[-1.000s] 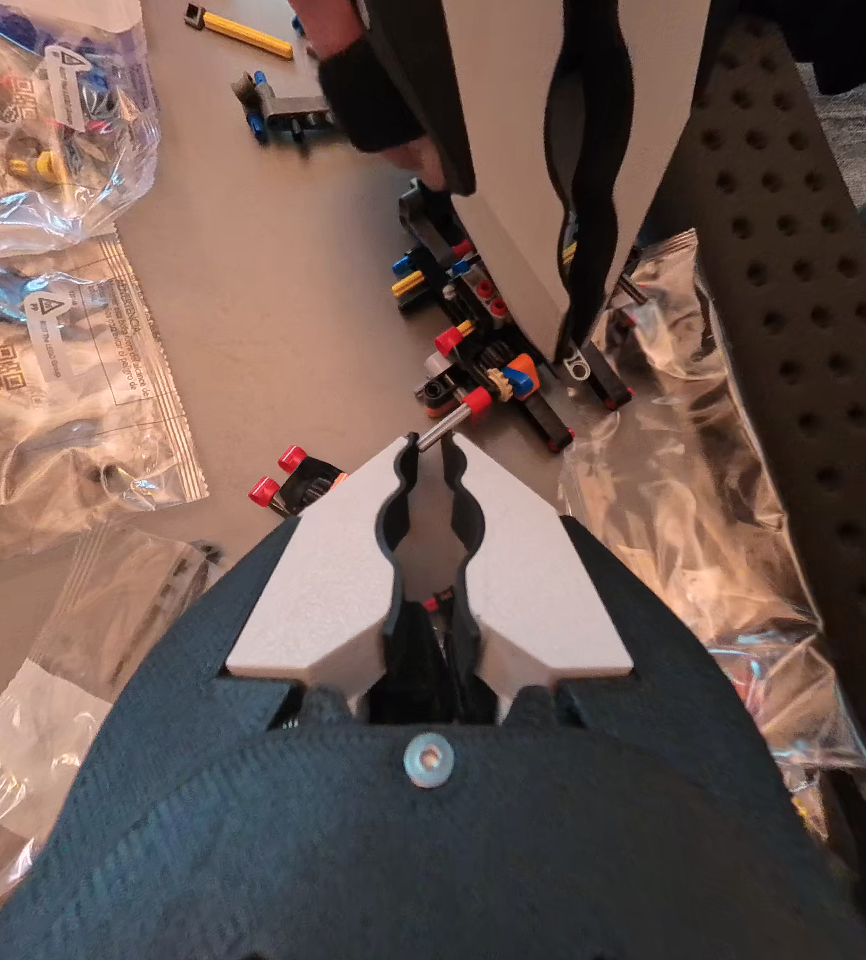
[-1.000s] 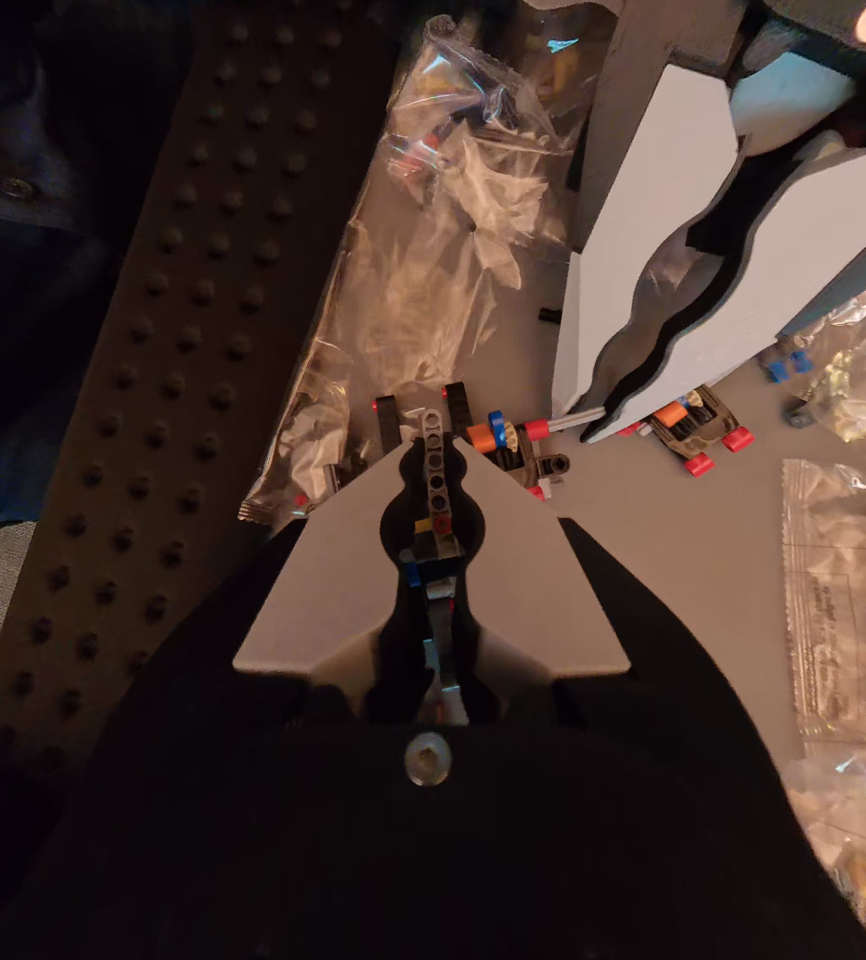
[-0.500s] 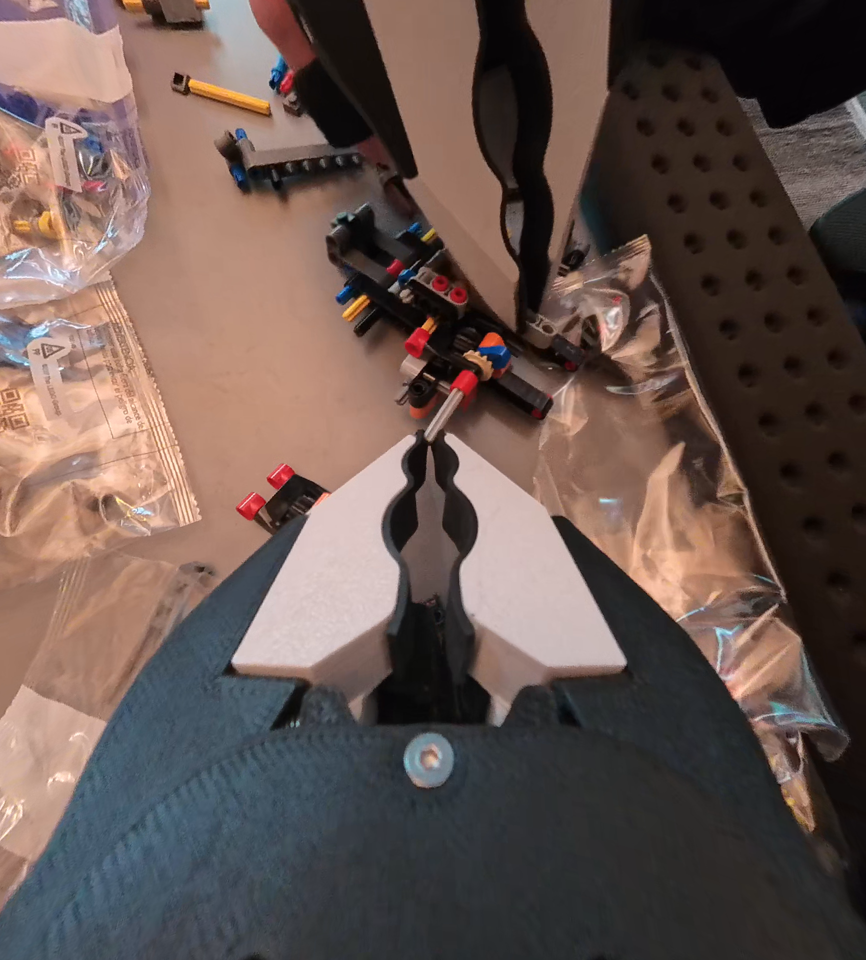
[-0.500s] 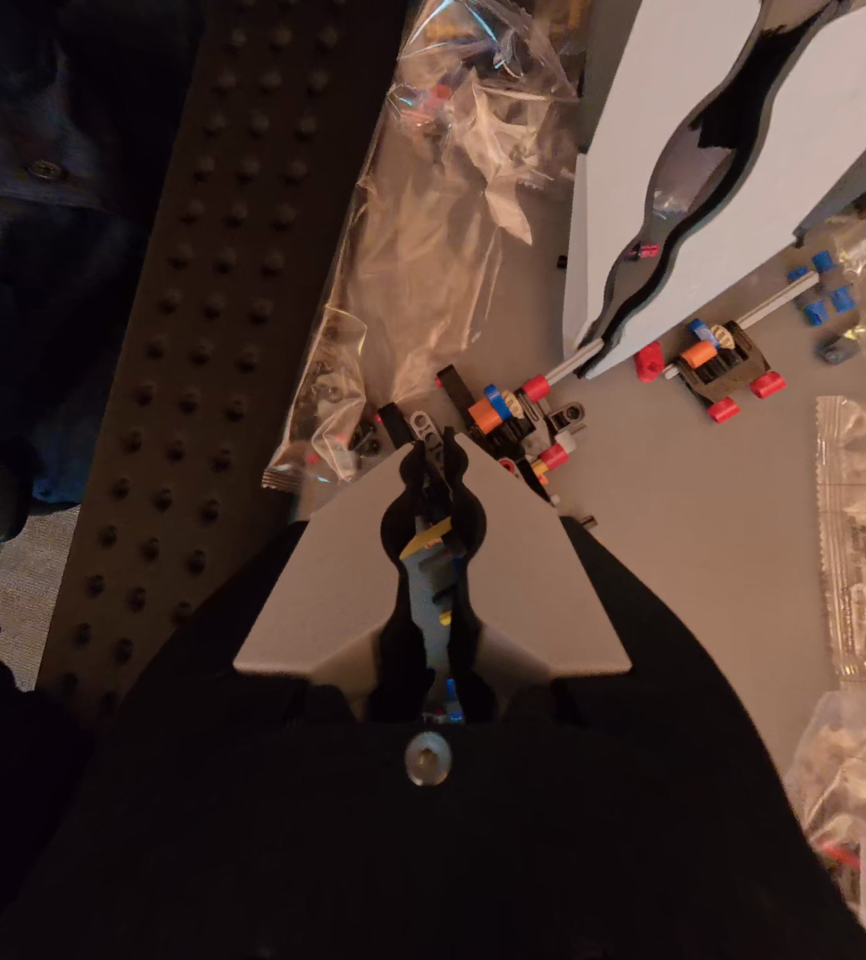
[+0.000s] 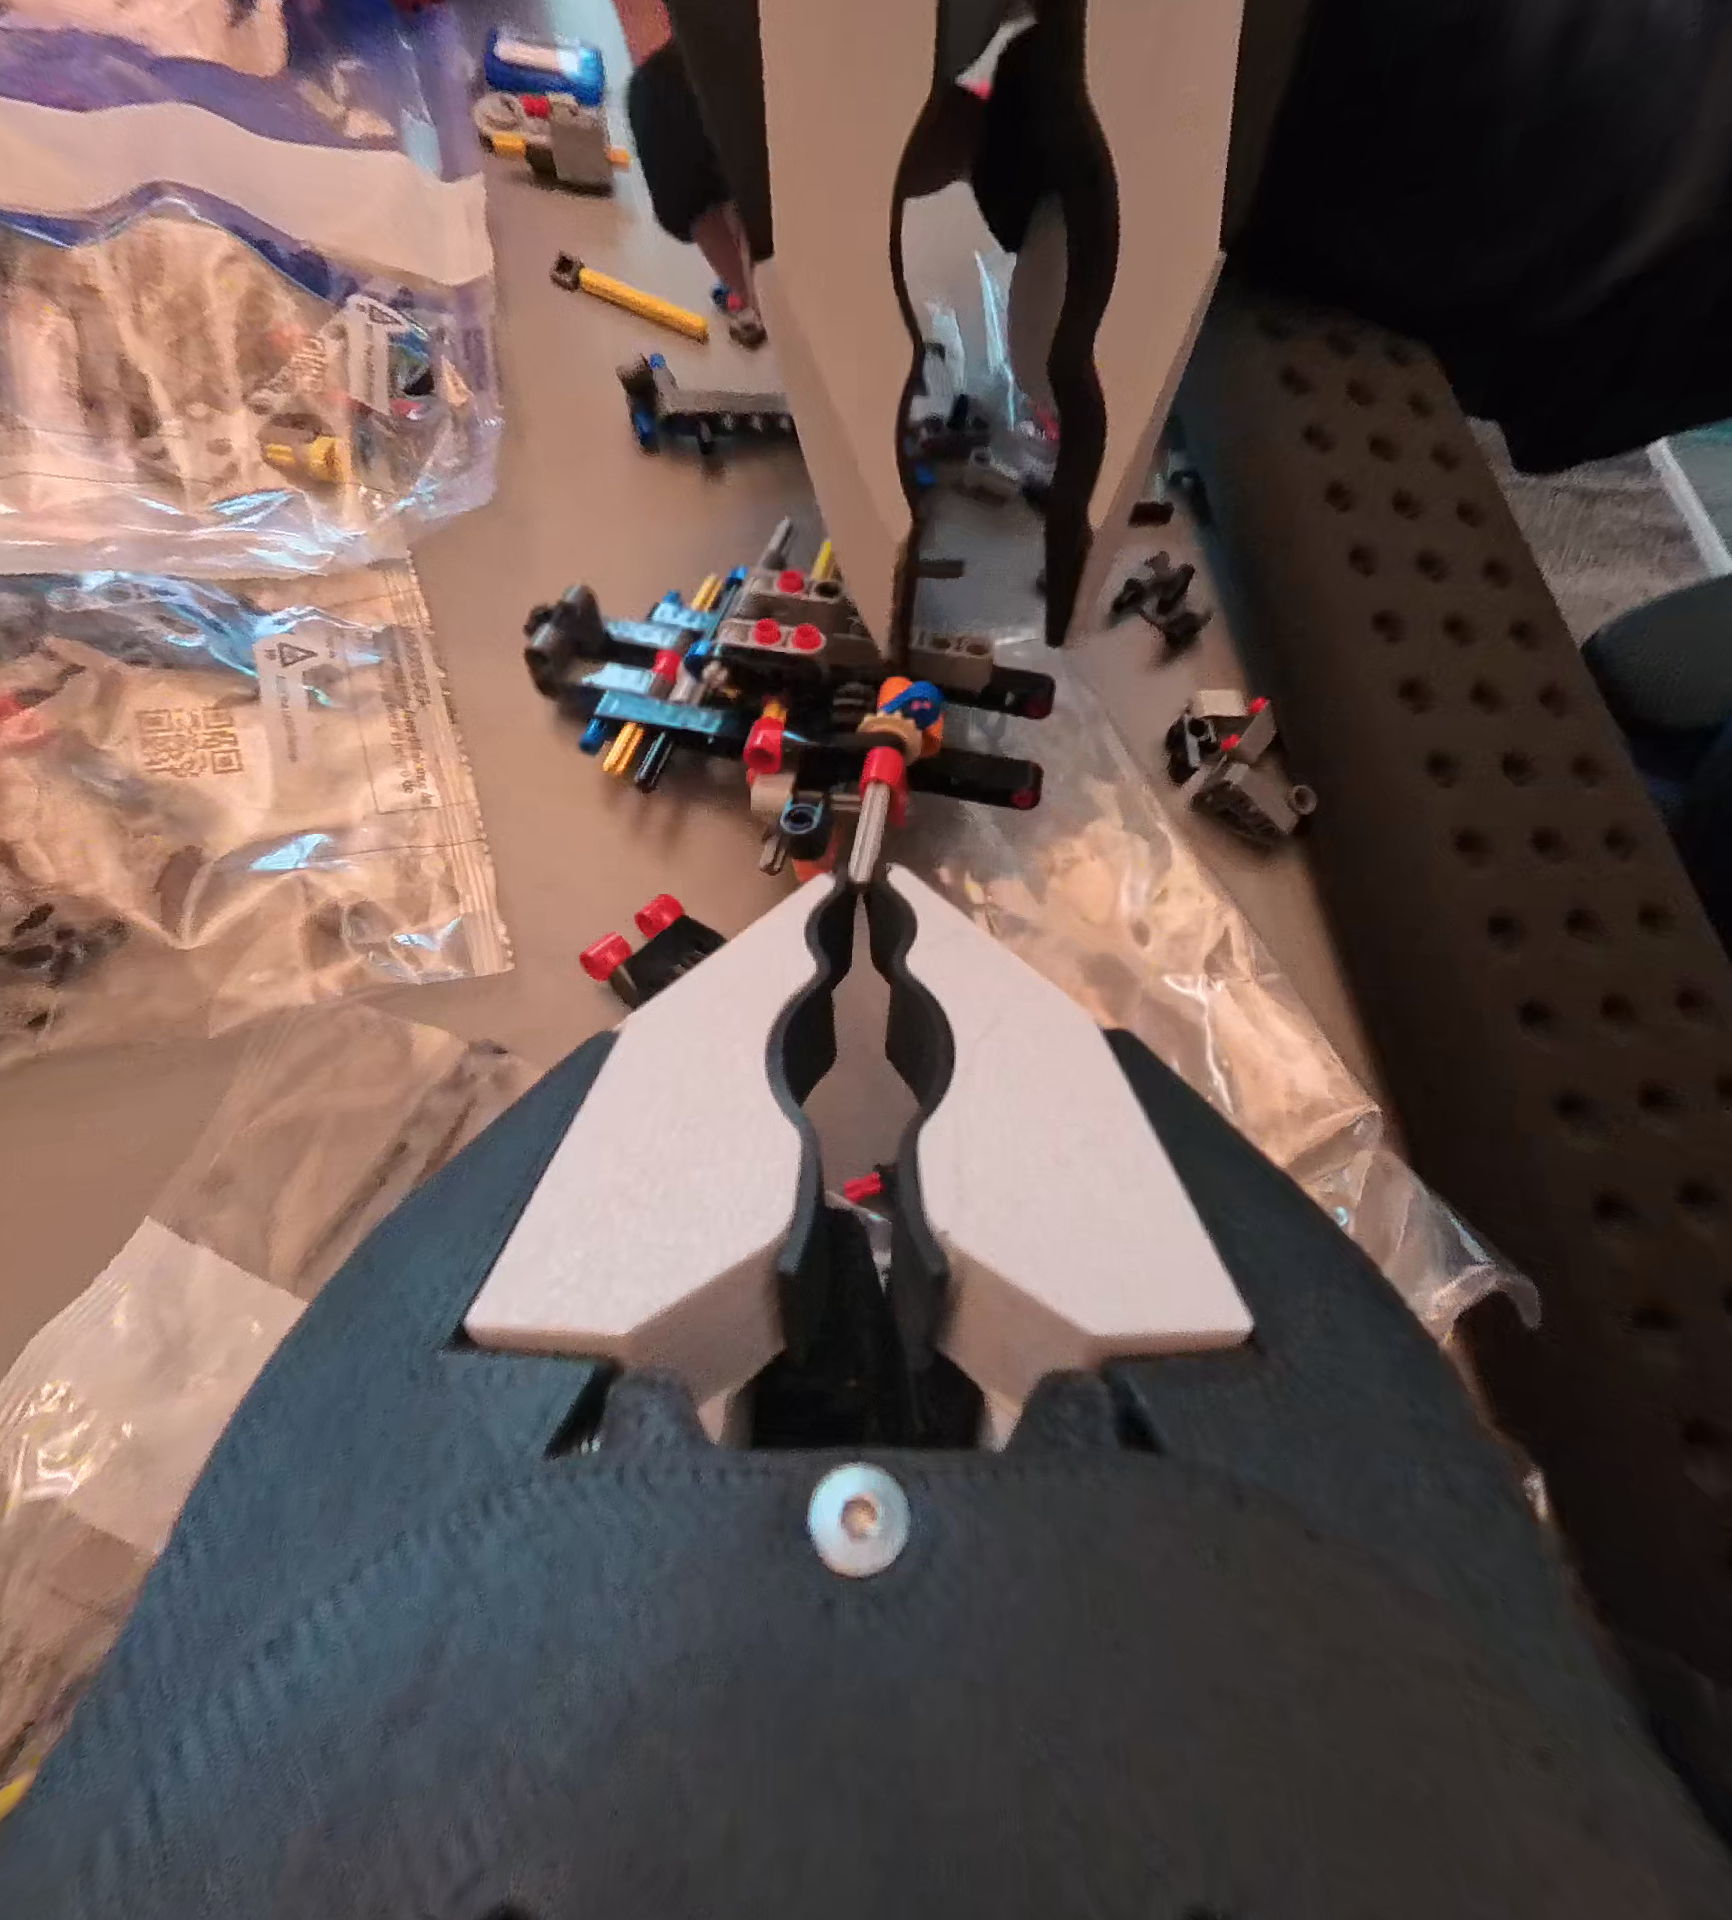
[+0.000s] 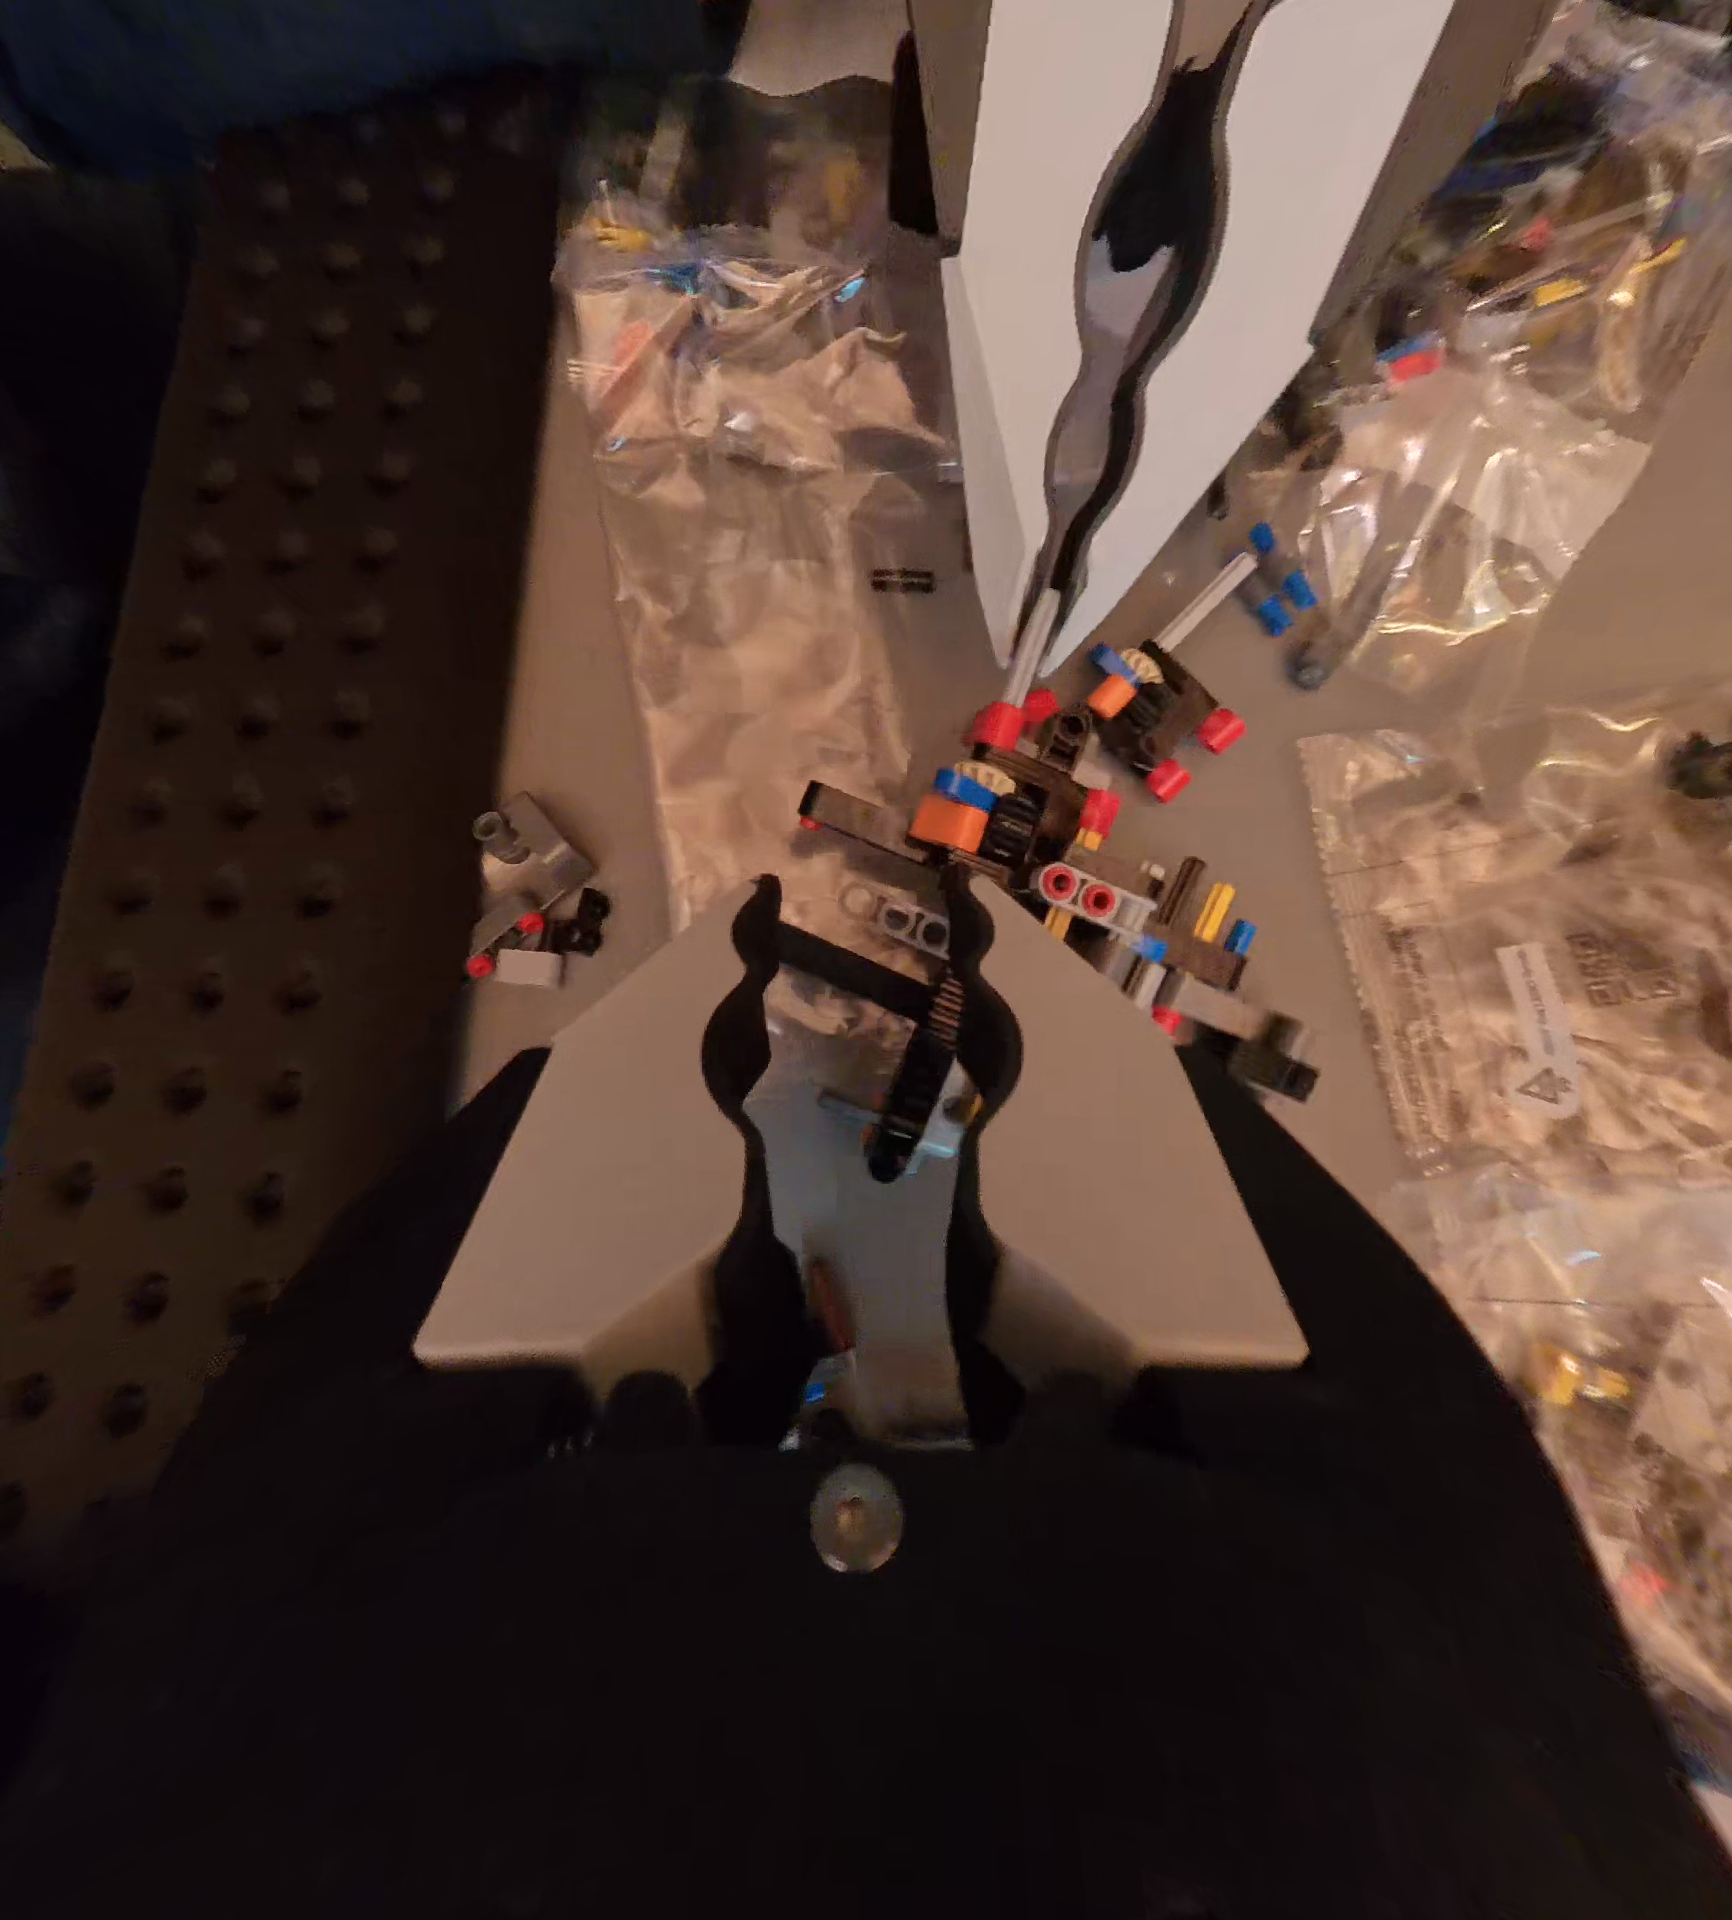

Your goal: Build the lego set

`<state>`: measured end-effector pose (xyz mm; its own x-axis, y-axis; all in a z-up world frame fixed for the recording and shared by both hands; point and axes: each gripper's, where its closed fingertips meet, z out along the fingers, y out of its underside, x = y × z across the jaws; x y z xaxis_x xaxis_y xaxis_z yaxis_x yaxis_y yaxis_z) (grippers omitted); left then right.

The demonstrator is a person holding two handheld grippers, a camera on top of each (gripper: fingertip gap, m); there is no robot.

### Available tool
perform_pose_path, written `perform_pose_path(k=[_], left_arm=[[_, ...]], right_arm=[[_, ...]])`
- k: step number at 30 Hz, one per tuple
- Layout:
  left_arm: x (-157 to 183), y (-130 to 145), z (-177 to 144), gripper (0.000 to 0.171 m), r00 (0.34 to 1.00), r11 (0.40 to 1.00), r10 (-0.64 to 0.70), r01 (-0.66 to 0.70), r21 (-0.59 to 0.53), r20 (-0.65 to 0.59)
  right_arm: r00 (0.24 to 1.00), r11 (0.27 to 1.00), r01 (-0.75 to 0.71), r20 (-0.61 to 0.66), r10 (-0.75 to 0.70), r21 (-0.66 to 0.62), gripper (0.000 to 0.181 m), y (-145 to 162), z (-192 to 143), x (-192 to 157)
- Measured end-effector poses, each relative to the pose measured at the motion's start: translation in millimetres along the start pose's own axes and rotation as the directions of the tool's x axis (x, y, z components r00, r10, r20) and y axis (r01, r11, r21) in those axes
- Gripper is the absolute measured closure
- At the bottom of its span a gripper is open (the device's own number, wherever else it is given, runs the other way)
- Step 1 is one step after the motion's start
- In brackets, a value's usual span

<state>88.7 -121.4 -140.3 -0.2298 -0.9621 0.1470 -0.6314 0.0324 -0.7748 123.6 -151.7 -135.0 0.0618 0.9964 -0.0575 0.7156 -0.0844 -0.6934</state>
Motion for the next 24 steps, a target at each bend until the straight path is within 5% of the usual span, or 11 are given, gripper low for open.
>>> perform_pose_path(k=[12,24], left_arm=[[-9,-31,-16,0.17,0.995,0.976,-0.103,0.101,0.193,0.001],[-15,-26,-9,0.163,0.994,0.992,-0.01,-0.004,0.122,0.113]], right_arm=[[0.956,0.998,0.042,-0.293,-0.027,0.046,0.144,-11,-12,47],[0.939,1.0,0.021,-0.343,-0.018,0.006,0.142,-5,-3,60]])
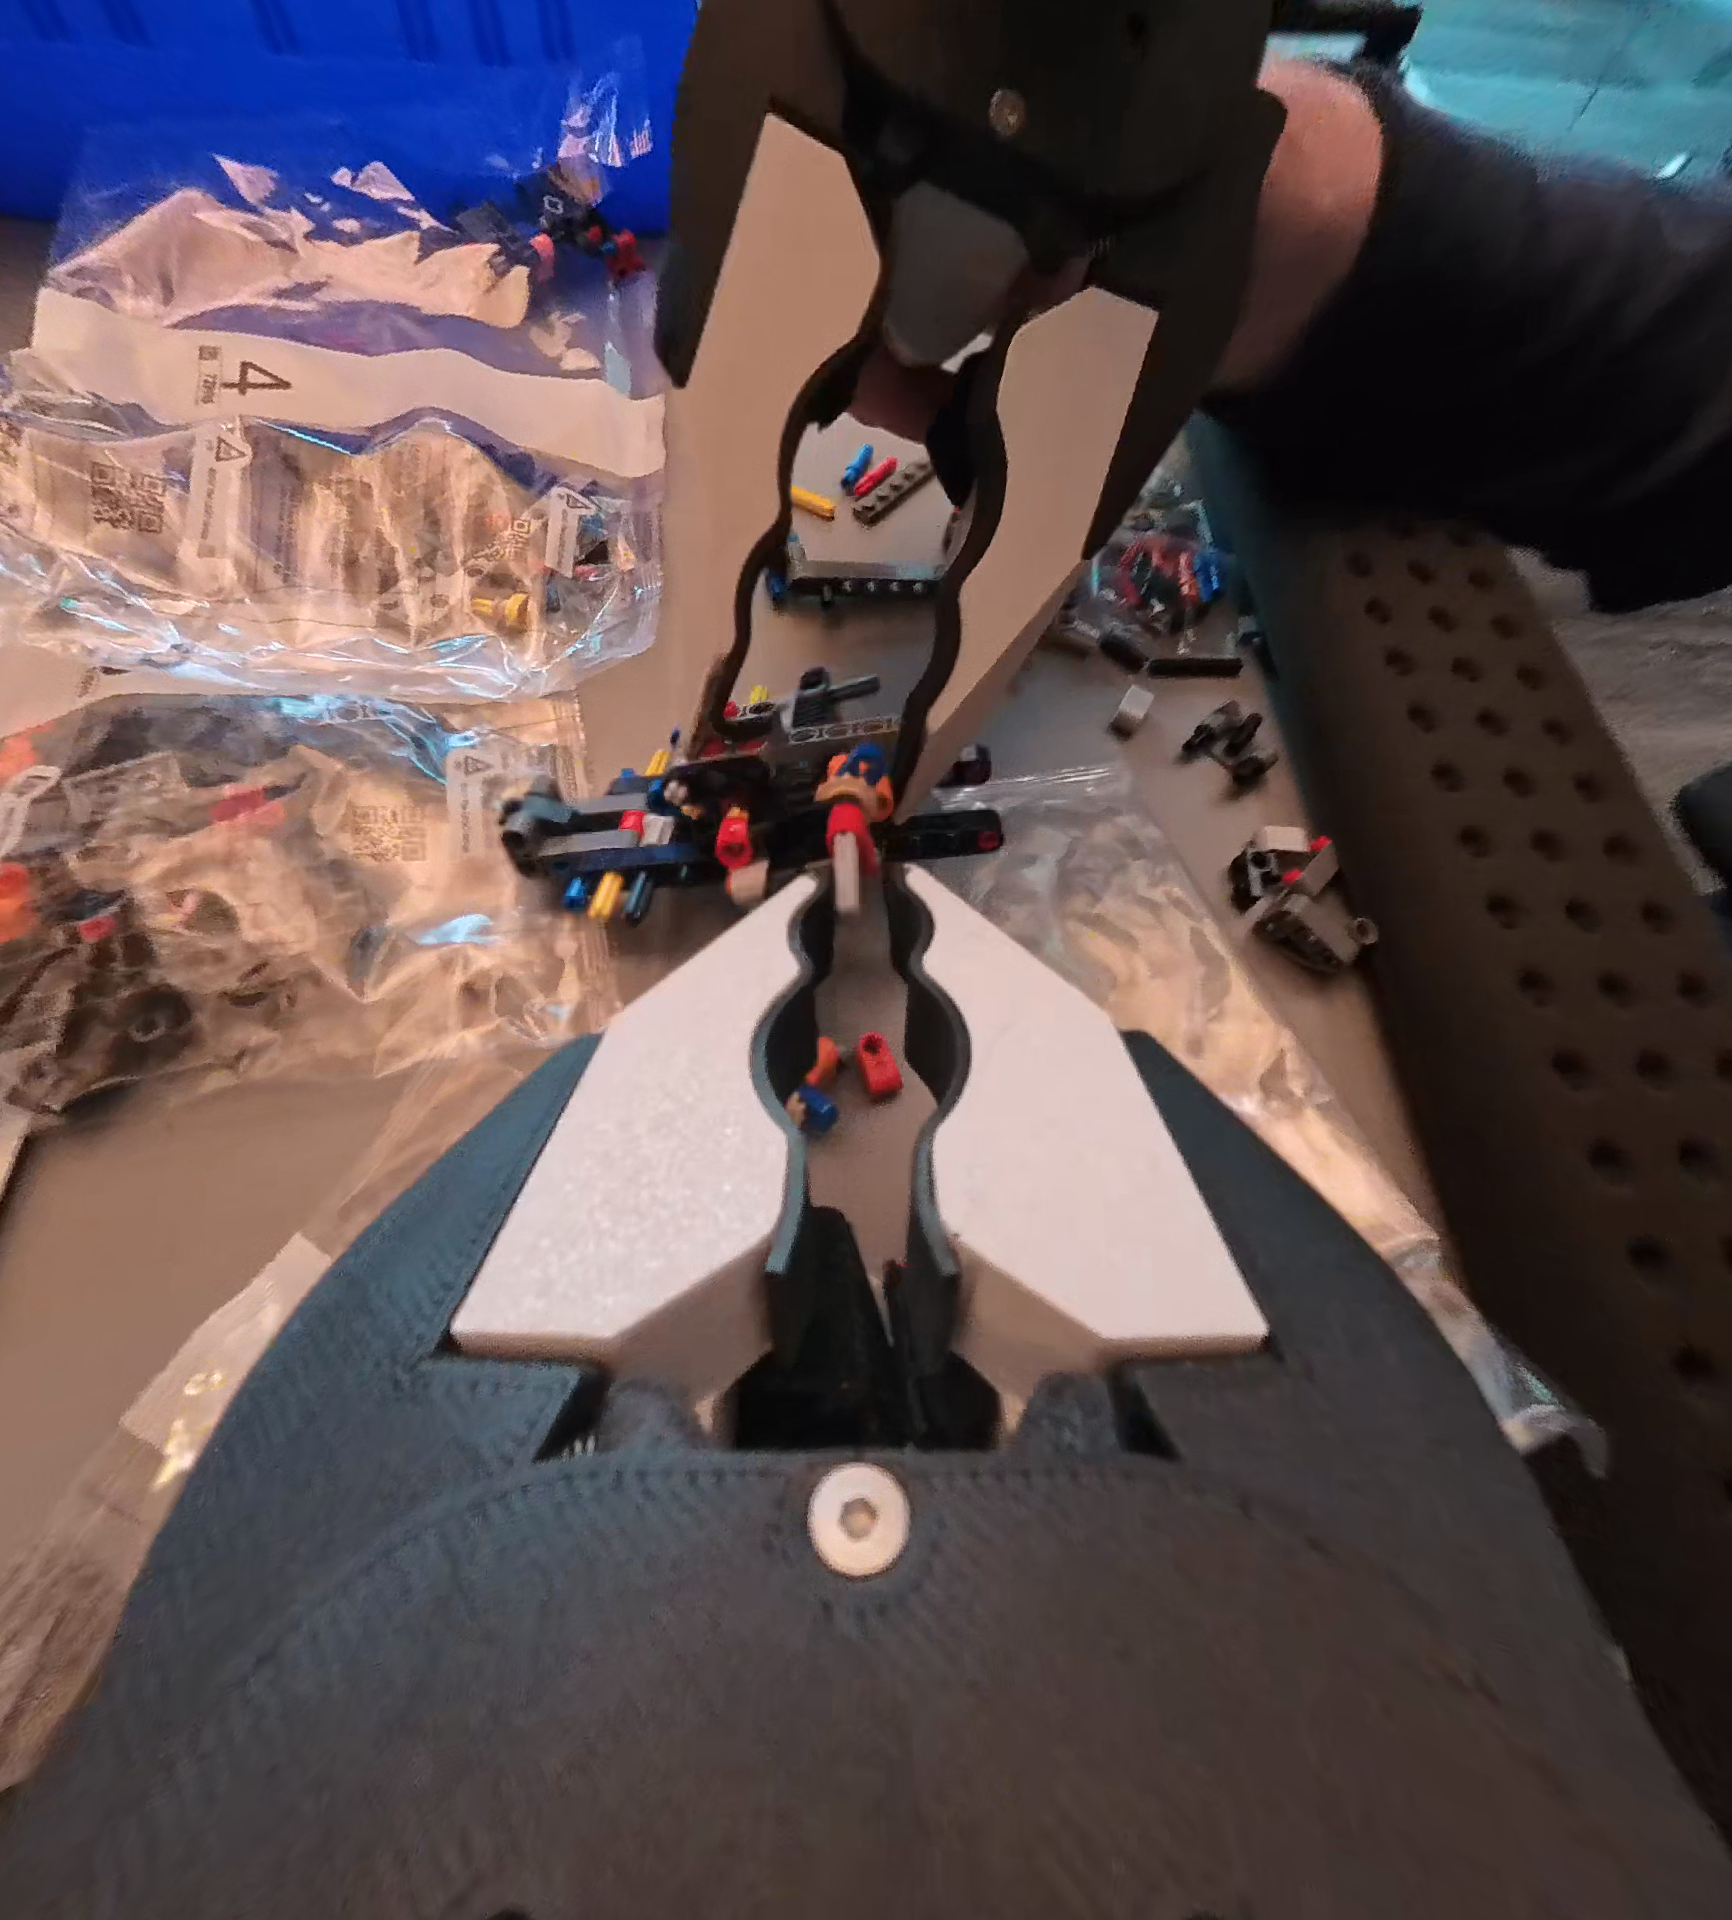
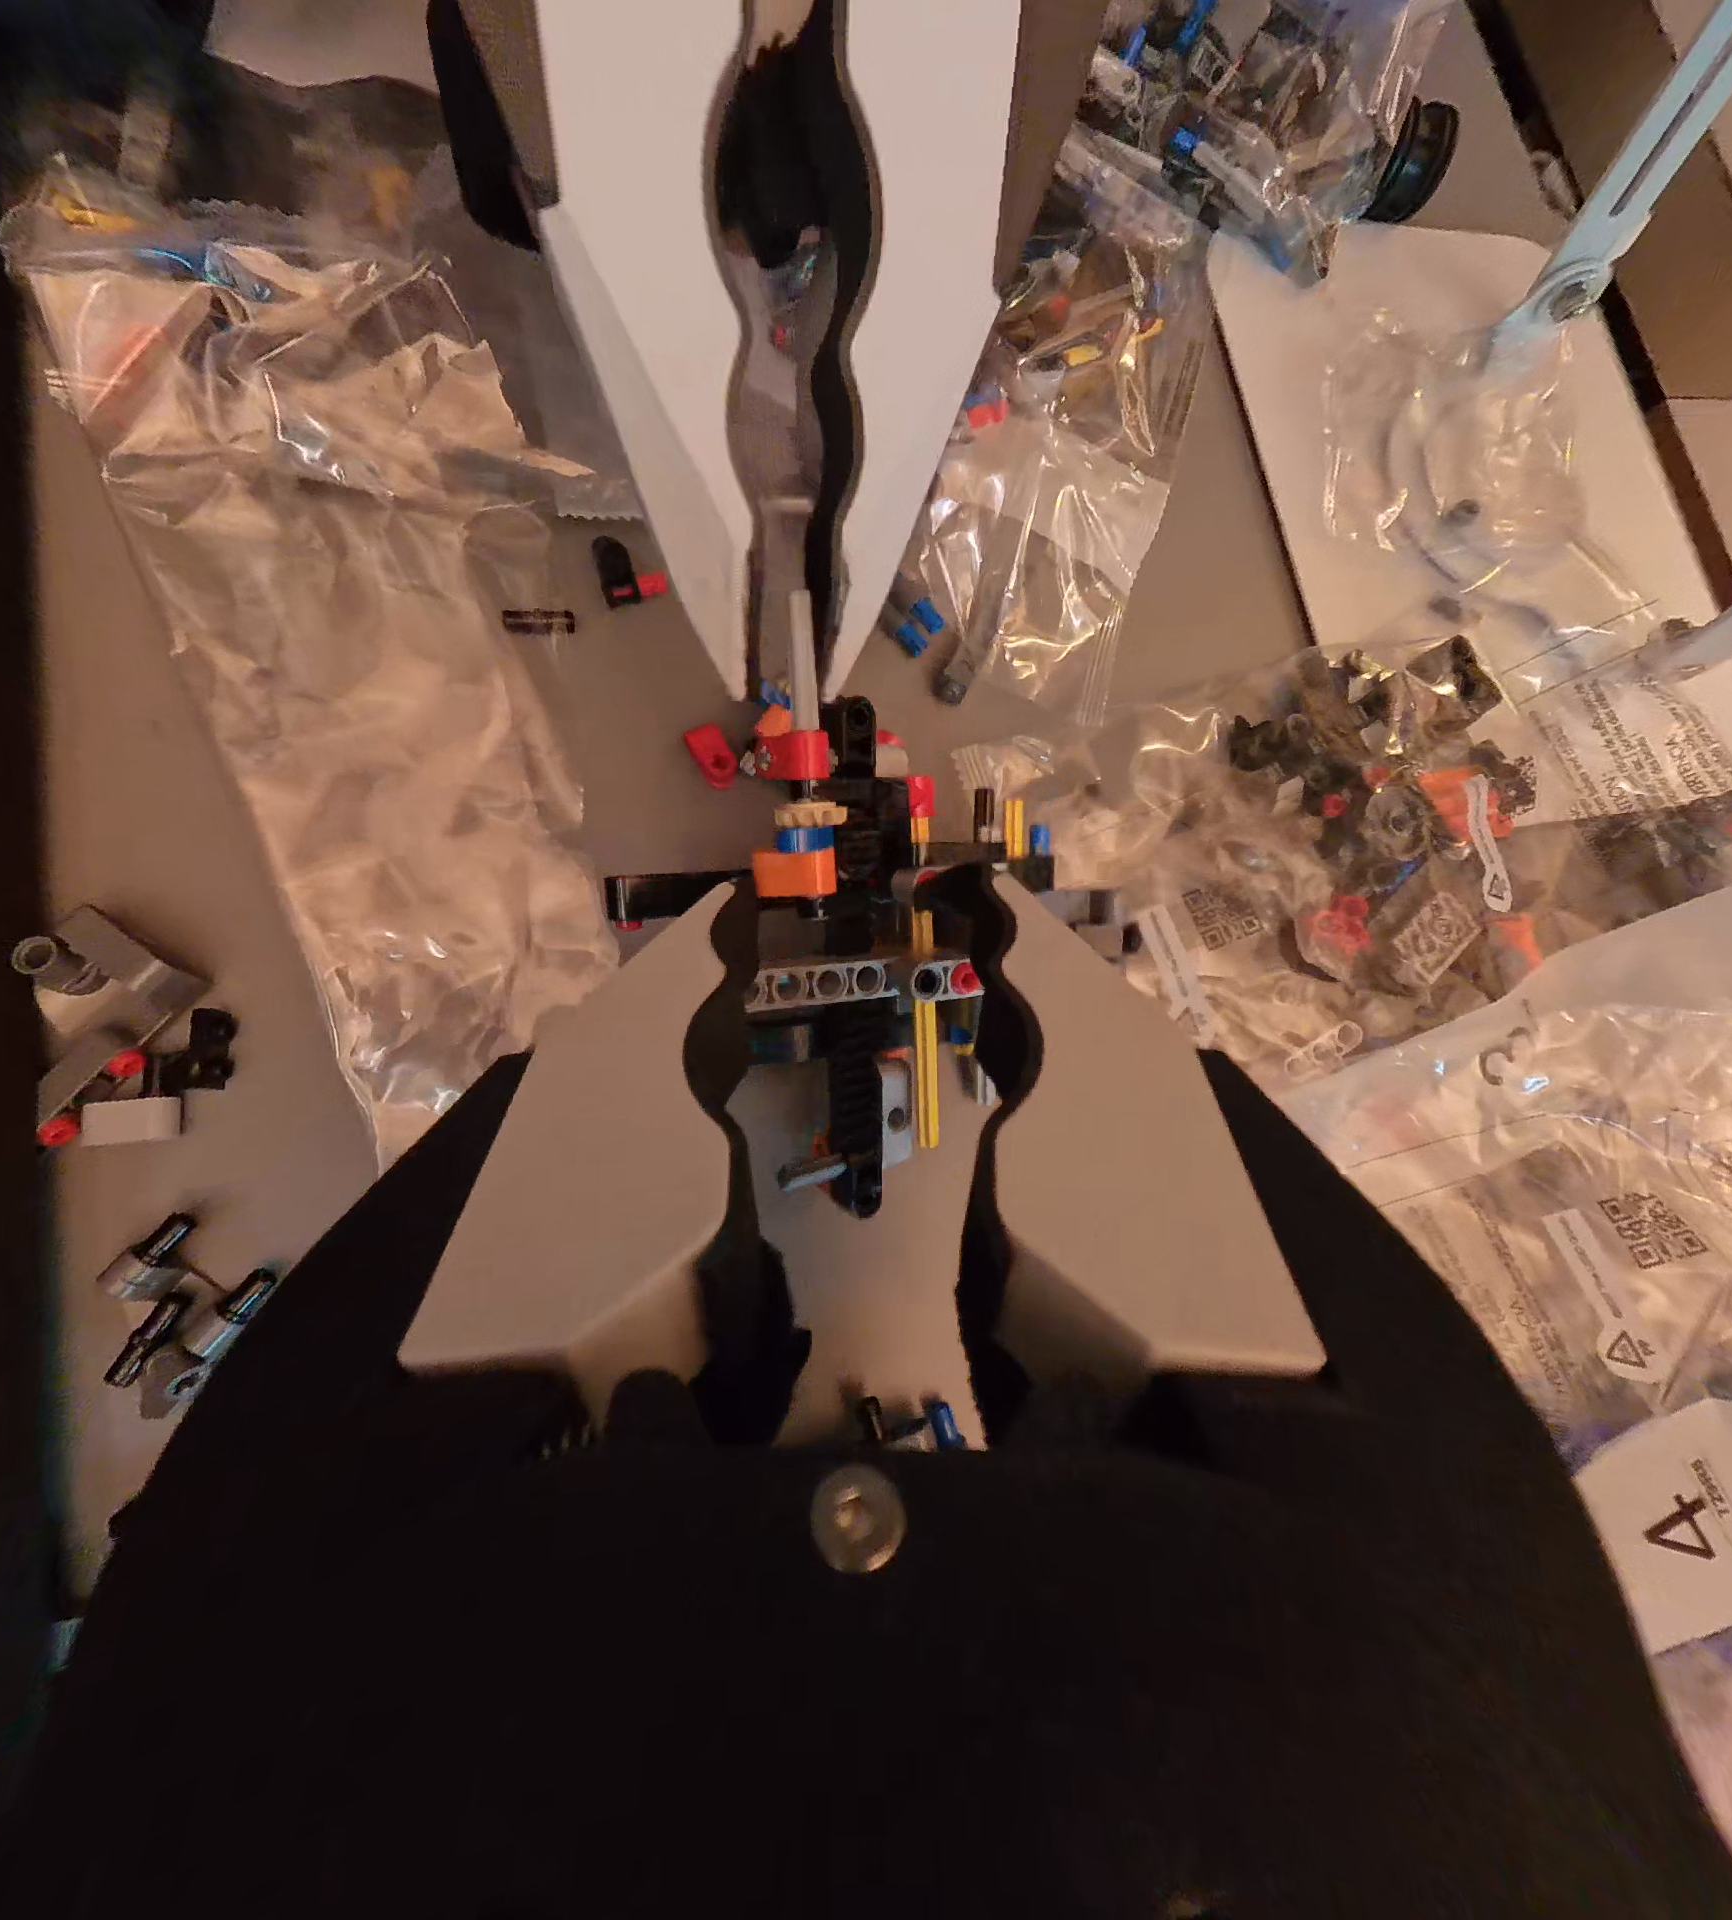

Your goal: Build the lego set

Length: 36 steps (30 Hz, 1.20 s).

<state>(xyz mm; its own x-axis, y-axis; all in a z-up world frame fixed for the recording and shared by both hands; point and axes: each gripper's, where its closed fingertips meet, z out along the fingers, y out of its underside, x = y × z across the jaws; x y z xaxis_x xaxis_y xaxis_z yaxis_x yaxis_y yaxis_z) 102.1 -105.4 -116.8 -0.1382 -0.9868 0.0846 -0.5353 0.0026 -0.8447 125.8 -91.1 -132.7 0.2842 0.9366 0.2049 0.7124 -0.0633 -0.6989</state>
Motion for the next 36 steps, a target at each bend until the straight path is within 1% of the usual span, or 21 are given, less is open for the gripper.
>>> perform_pose_path(k=[2,4,6,8,9,11,12,14,16,19,23,31,35,36], left_arm=[[1,4,5,0.158,0.996,0.995,0.084,-0.082,-0.057,0.032],[6,6,14,0.156,0.986,0.983,0.164,-0.16,-0.088,0.039],[0,14,19,0.15,0.978,0.971,0.196,-0.183,-0.157,0.074],[-2,14,19,0.151,0.972,0.966,0.216,-0.199,-0.163,0.09],[-5,15,18,0.148,0.968,0.962,0.228,-0.207,-0.18,0.107],[-12,23,18,0.139,0.952,0.941,0.271,-0.231,-0.248,0.144],[-11,24,20,0.137,0.945,0.933,0.292,-0.248,-0.259,0.147],[-11,17,22,0.136,0.927,0.923,0.334,-0.285,-0.259,0.168],[-15,13,22,0.145,0.906,0.911,0.372,-0.315,-0.266,0.202],[-17,8,21,0.15,0.884,0.9,0.407,-0.345,-0.267,0.23],[-17,3,21,0.151,0.876,0.901,0.414,-0.356,-0.249,0.247],[-16,-3,19,0.154,0.854,0.887,0.448,-0.389,-0.248,0.265],[-18,-5,16,0.156,0.876,0.913,0.396,-0.344,-0.22,0.276],[-19,-6,15,0.156,0.878,0.918,0.387,-0.338,-0.208,0.283]], right_arm=[[1.0,1.0,0.006,0.007,-0.005,-0.024,0.143,5,4,-1],[1.0,1.0,0.01,0.017,-0.009,-0.023,0.143,4,5,-3],[1.0,1.0,-0.001,0.03,0.001,-0.02,0.143,5,6,-4],[0.999,1.0,-0.01,0.032,0.01,-0.016,0.143,5,6,-3],[0.999,1.0,-0.02,0.035,0.02,-0.01,0.143,4,5,-3],[0.998,0.999,-0.051,0.044,0.051,0.01,0.143,3,2,-1],[0.997,0.998,-0.062,0.05,0.061,0.02,0.143,2,1,0],[0.996,0.997,-0.075,0.05,0.074,0.03,0.144,1,-1,1],[0.995,0.996,-0.083,0.055,0.081,0.035,0.144,1,-2,1],[0.993,0.994,-0.1,0.059,0.097,0.046,0.144,-1,-5,3],[0.991,0.99,-0.122,0.07,0.117,0.067,0.144,-4,-10,4],[0.989,0.988,-0.132,0.08,0.125,0.086,0.144,-7,-13,3],[0.992,0.985,-0.119,0.065,0.111,0.125,0.154,-13,-19,5],[0.992,0.985,-0.107,0.079,0.096,0.136,0.167,-15,-21,2]])
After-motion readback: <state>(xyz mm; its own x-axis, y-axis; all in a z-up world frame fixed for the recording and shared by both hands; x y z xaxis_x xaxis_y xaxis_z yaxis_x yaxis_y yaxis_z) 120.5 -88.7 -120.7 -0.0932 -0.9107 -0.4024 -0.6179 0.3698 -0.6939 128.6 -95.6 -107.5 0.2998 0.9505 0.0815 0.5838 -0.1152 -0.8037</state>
